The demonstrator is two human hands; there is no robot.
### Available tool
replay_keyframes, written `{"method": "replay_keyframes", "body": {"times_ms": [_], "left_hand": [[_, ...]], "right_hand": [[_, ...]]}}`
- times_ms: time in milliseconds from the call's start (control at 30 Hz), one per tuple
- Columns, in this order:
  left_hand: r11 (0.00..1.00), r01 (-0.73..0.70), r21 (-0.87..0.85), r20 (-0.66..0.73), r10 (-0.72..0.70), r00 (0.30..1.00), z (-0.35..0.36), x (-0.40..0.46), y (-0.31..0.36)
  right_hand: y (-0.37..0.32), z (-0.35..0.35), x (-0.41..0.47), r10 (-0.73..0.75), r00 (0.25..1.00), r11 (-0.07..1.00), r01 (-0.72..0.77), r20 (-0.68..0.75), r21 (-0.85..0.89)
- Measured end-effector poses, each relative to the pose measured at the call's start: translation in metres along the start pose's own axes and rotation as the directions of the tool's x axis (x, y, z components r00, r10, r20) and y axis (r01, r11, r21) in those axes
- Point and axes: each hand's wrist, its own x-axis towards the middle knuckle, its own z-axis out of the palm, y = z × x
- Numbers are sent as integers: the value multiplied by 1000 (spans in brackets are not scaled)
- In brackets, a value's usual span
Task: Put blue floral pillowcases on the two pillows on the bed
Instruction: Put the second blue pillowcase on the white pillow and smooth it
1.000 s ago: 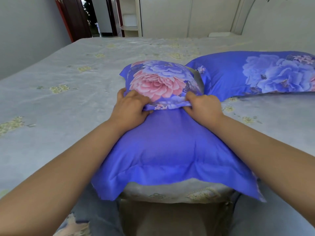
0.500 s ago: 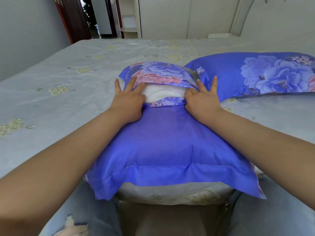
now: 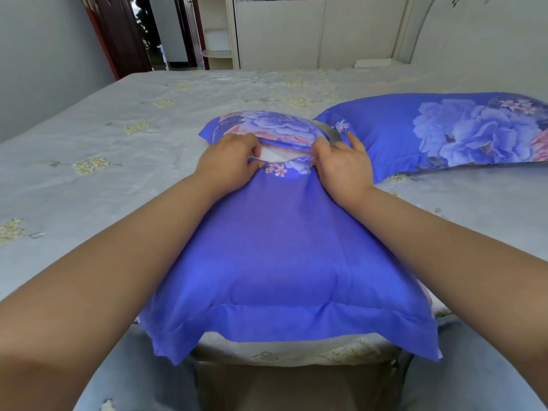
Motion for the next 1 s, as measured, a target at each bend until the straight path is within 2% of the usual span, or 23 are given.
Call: {"method": "replay_keyframes", "body": {"times_ms": [100,167,200,233,300,400,500,600,733,800,867,933,1000], "left_hand": [[992,-38,117,231,10,973,-14,3,-13],[977,-51,208,437,-47,898,-29,3,-19],[966,-59,252,474,-70,878,-34,5,-20],[956,-56,287,442,-81,893,-35,6,-20],[929,-28,369,253,-72,965,-30,5,-17],[915,15,404,-27,-5,1000,-5,-5,-20],[916,4,401,-106,42,993,16,-20,-33],[907,41,419,-89,-5,996,18,-29,-34],[855,143,499,22,-178,984,15,-42,-35],[792,200,577,142,-338,930,15,-50,-38],[741,187,645,283,-459,842,14,-52,-39],[774,156,614,364,-452,814,12,-48,-42],[861,163,482,387,-376,842,8,-39,-47]], "right_hand": [[13,9,-6,-76,997,995,76,-1,-66],[16,8,-8,-116,993,988,119,33,-94],[16,7,-8,-112,988,991,119,103,-66],[14,7,-7,-90,975,995,96,204,-20],[10,4,-3,-20,940,1000,14,342,20],[7,2,1,77,952,996,-58,296,-74],[17,11,6,187,944,982,-171,272,-83],[22,15,9,246,929,969,-240,277,-58],[11,18,-13,179,916,981,-196,360,11],[11,15,-27,173,875,977,-211,452,33],[17,8,-29,184,804,979,-199,566,-36],[23,3,-24,188,774,982,-159,604,-101],[27,0,-16,160,811,987,-145,562,-72]]}}
